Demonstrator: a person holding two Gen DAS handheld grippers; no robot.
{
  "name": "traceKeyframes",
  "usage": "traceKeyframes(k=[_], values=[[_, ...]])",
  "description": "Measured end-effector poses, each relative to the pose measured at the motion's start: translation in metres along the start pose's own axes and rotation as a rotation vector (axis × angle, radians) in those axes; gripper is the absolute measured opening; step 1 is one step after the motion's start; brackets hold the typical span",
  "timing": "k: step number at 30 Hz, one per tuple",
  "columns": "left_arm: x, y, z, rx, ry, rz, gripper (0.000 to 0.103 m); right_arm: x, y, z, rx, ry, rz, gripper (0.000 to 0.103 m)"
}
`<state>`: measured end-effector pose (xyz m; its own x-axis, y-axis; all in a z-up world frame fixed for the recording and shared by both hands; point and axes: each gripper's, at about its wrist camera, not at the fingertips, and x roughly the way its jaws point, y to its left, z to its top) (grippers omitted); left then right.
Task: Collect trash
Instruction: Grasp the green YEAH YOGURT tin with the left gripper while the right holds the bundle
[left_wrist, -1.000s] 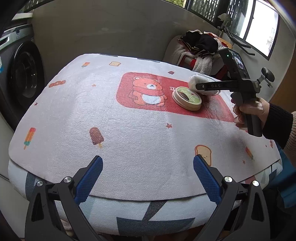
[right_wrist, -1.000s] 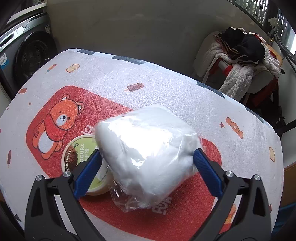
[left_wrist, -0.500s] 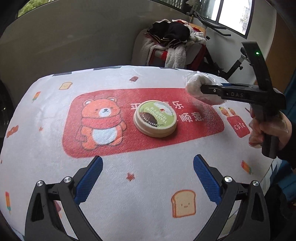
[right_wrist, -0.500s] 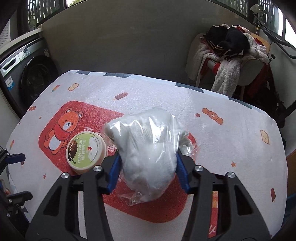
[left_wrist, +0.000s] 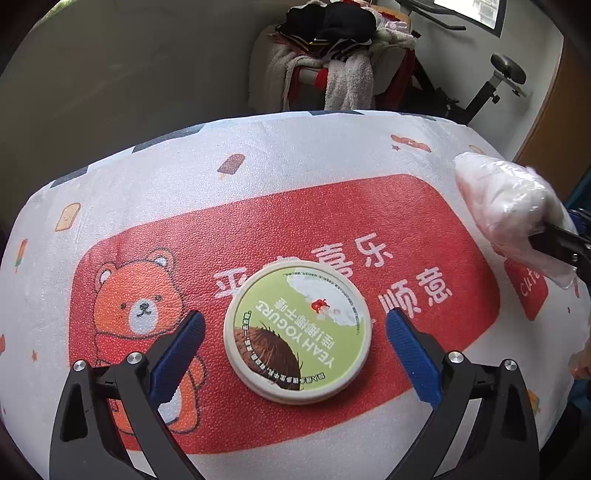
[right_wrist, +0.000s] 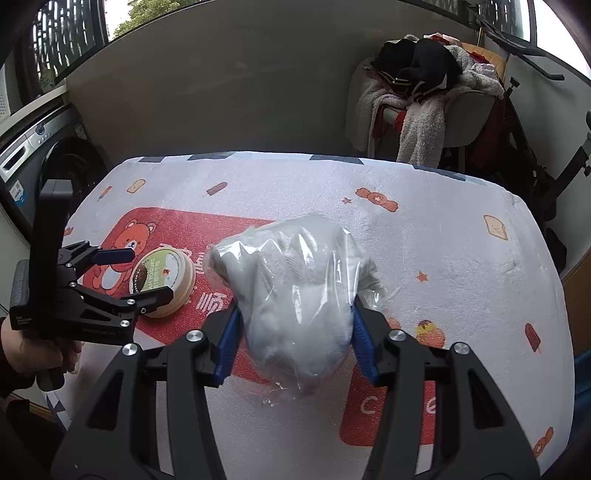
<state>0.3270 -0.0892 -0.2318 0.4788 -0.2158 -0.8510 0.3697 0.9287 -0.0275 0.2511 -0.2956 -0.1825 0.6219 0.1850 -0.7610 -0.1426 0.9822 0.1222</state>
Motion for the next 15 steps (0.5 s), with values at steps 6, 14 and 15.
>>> traceKeyframes(k=[6, 14, 15], values=[[0.008, 0.000, 0.001, -0.008, 0.037, 0.023, 0.083, -0.004, -0.003, -0.003, 0.022, -0.004, 0.013, 0.054], [-0.034, -0.001, -0.016, -0.030, -0.016, -0.006, 0.083, -0.018, 0.003, -0.008, 0.040, -0.013, 0.029, 0.054], [-0.041, -0.003, -0.019, -0.026, -0.024, -0.012, 0.083, -0.022, 0.004, -0.009, 0.042, -0.014, 0.032, 0.054]])
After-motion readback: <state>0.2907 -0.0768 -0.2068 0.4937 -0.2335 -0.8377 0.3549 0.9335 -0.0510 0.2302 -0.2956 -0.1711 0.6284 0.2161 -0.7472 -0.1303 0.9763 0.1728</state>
